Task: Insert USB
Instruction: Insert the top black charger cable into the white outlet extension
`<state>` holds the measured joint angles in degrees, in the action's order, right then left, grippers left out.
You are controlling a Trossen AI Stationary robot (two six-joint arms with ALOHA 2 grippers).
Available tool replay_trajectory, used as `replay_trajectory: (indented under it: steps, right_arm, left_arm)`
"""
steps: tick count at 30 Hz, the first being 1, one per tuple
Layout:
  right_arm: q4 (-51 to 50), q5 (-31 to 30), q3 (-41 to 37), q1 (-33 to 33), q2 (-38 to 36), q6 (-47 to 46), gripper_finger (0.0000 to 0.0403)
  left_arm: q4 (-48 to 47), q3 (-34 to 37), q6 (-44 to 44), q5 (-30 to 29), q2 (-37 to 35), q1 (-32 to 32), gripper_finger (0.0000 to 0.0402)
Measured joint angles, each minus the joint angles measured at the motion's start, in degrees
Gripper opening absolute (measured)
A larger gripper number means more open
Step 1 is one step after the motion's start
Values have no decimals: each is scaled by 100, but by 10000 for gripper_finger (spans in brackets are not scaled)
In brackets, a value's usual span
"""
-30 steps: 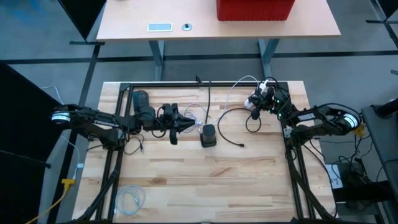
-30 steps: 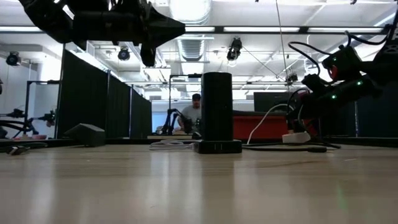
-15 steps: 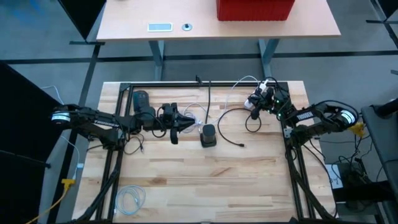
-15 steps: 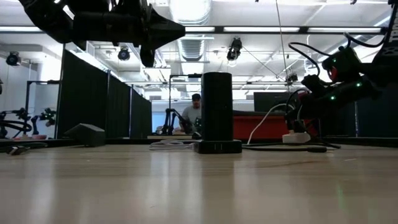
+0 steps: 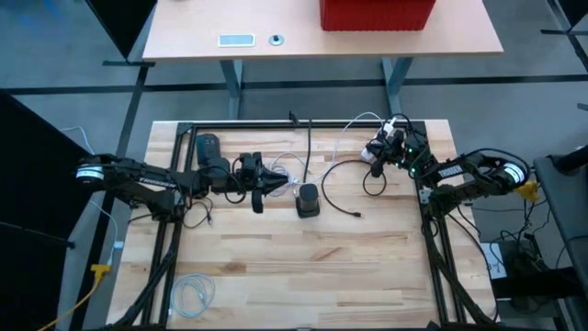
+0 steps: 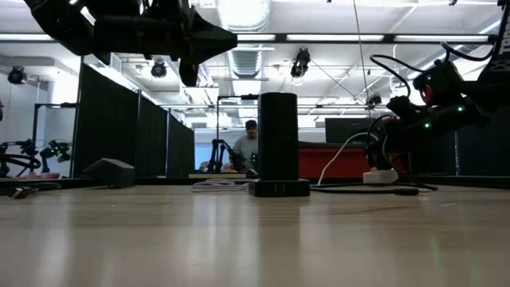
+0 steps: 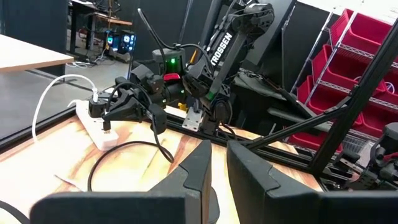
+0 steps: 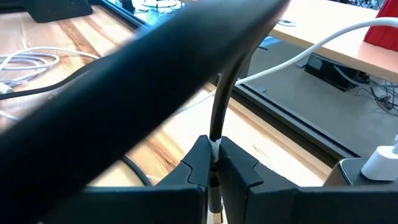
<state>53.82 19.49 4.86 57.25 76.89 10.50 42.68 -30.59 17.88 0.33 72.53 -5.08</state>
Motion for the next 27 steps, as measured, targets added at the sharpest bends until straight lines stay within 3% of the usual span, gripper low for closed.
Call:
replay_trajectory:
  steps: [11,27]
  right_arm:
    - [-66,-122,-70,0,-43,-175,4]
    - [-2250,-390,299,-11,-1019,-605,4]
  left_arm:
    - [-36,0,42,-45,0,0,39]
    - [-50,0,71,-43,0,0,39]
